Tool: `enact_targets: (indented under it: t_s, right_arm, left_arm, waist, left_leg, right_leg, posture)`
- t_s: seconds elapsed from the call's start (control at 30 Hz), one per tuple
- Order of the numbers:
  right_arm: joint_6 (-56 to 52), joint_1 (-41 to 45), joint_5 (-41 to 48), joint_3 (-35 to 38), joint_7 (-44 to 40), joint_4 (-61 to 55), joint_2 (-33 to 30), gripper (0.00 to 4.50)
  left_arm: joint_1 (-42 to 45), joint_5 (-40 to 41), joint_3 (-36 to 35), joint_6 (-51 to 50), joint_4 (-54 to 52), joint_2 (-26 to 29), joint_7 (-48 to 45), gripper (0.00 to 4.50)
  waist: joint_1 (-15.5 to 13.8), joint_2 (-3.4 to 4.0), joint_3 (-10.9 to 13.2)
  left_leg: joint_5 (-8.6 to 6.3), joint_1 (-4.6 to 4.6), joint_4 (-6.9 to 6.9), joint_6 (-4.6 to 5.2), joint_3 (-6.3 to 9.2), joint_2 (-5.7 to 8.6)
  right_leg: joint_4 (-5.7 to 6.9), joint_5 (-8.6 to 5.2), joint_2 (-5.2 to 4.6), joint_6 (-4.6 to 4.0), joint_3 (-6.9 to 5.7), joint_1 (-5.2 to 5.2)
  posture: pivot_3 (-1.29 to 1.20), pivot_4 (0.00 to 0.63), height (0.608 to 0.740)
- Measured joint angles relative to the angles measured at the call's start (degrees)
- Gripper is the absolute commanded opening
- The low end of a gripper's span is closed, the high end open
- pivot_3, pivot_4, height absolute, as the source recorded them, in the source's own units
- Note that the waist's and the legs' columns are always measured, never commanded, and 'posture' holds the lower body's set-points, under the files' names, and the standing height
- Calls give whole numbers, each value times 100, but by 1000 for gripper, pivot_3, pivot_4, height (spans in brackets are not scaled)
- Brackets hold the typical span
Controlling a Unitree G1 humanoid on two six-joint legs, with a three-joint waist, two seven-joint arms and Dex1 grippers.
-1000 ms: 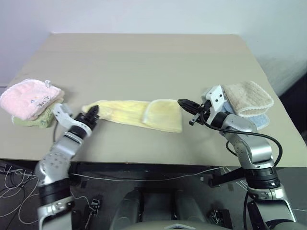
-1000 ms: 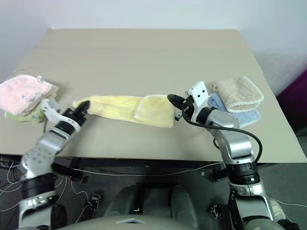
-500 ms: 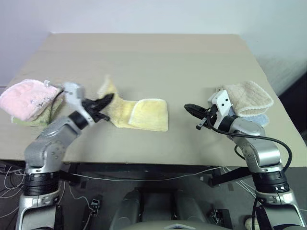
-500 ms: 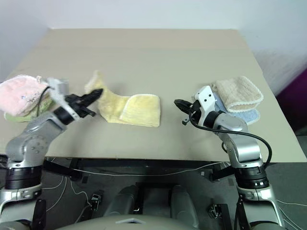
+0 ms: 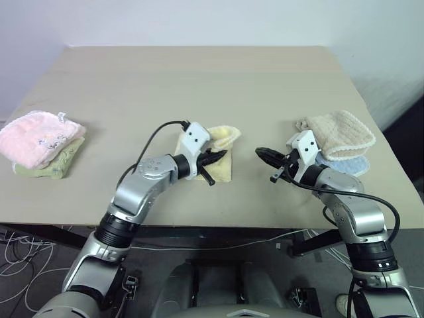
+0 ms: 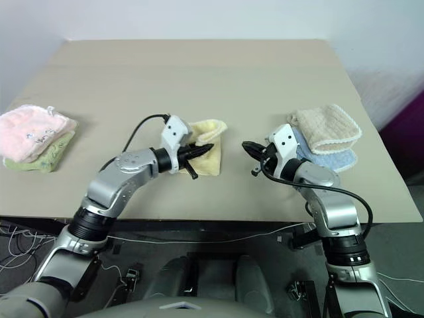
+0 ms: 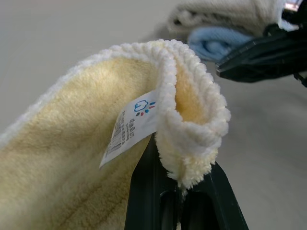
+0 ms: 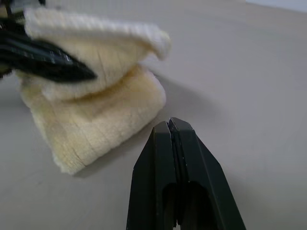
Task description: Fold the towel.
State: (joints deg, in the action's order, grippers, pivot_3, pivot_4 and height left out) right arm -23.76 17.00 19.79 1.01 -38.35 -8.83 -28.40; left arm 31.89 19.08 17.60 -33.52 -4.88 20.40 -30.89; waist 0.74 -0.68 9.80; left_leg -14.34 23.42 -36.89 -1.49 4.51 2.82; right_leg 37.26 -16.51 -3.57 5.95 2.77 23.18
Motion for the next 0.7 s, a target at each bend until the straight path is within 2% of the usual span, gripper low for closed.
enact_targets:
  t_s: [0.1, 0.2, 0.47, 0.53, 0.67, 0.7]
  right_arm:
    - [0, -21, 1, 0, 40, -21, 1, 0]
    - [0, -51, 1, 0, 59, -45, 2, 0]
    - [11, 64, -47, -12, 76, -10, 20, 0]
    - [41, 162, -60, -14, 78, 22, 24, 0]
    - [46, 365, -67, -13, 88, 144, 52, 0]
    - [46, 422, -67, -11, 90, 195, 61, 0]
  left_arm:
    - [-1, -253, 79, -40, 158, 18, -35, 24]
    - [-24, -300, 81, -112, 167, 19, -175, 591]
    - [-265, -39, -167, -461, -302, 130, -607, 3288]
    - [-309, 242, -420, -621, -457, 126, -690, 3288]
    - [-272, 825, -1393, -738, -557, -34, -559, 3288]
    - [-267, 858, -1626, -697, -541, -30, -483, 3113]
  waist:
    - [-4, 0, 0]
    - [-7, 0, 0]
    - [2, 0, 1]
    - [0, 1, 1]
    - [-3, 1, 1]
    - [0, 1, 1]
  left_leg:
    - [0, 0, 0, 0, 1, 0]
    - [0, 0, -2, 0, 1, 1]
    - [0, 0, -1, 0, 2, -2]
    - [0, 0, -2, 0, 2, -2]
    - [0, 0, -5, 0, 2, -2]
    - [0, 0, -5, 0, 2, -2]
  right_leg:
    - [0, 0, 0, 0, -1, 0]
    - [0, 0, -1, 0, -1, -1]
    - [1, 0, -1, 1, -1, 0]
    - [0, 0, -1, 0, -1, 0]
    - [1, 0, -2, 1, -2, -1]
    - [1, 0, -1, 1, -2, 0]
  posture:
    - [0, 150, 740]
    - [0, 150, 740]
    - [0, 150, 740]
    - [0, 150, 740]
    - [0, 150, 740]
    - [0, 150, 740]
